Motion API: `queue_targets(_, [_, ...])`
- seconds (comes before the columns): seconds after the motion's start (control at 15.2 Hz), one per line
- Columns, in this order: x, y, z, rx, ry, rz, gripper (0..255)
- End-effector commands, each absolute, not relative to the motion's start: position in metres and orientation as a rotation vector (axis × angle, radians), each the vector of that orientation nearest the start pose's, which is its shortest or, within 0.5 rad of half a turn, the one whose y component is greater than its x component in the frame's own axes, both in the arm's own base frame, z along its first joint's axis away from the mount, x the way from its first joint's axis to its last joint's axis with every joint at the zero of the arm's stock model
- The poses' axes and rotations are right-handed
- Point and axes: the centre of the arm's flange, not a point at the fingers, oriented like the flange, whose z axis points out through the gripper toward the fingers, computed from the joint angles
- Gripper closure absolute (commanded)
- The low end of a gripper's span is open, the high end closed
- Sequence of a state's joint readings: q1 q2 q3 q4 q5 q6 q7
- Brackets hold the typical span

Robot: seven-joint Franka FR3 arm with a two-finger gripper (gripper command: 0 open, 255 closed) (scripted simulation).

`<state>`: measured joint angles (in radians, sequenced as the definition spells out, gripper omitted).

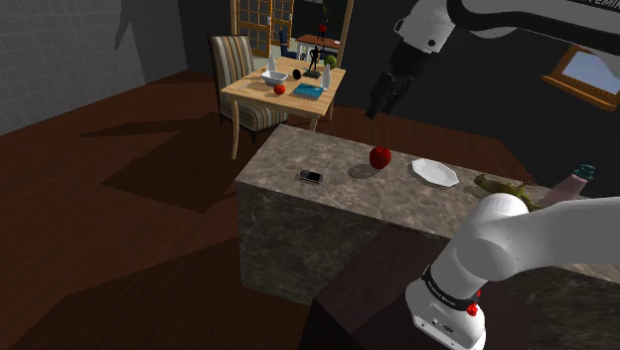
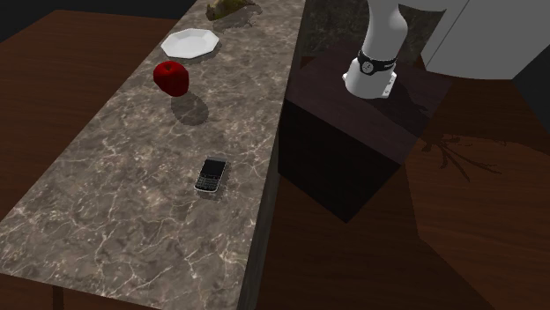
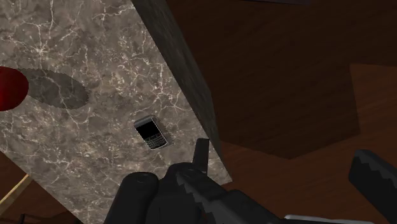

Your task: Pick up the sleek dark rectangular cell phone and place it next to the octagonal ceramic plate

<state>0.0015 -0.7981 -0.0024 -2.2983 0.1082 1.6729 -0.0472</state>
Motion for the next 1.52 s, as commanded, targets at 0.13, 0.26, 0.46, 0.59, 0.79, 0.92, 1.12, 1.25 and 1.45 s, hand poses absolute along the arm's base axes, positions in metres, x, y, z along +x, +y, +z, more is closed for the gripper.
queue_targets(0.13, [0.327,0.001,0.612,-3.030,-0.117,-0.257,0])
queue_targets(0.26, [0.341,-0.009,0.591,-3.036,-0.166,-0.248,0])
queue_targets(0.46, [0.361,-0.022,0.560,-3.043,-0.240,-0.234,0])
queue_targets(0.59, [0.376,-0.031,0.539,-3.047,-0.289,-0.225,0])
queue_targets(0.79, [0.397,-0.043,0.508,-3.052,-0.364,-0.211,0])
queue_targets(0.92, [0.412,-0.051,0.488,-3.054,-0.414,-0.202,0])
queue_targets(1.12, [0.434,-0.063,0.457,-3.055,-0.489,-0.188,0])
queue_targets(1.25, [0.449,-0.070,0.436,-3.055,-0.539,-0.178,0])
queue_targets(1.45, [0.471,-0.081,0.405,-3.053,-0.614,-0.164,0])
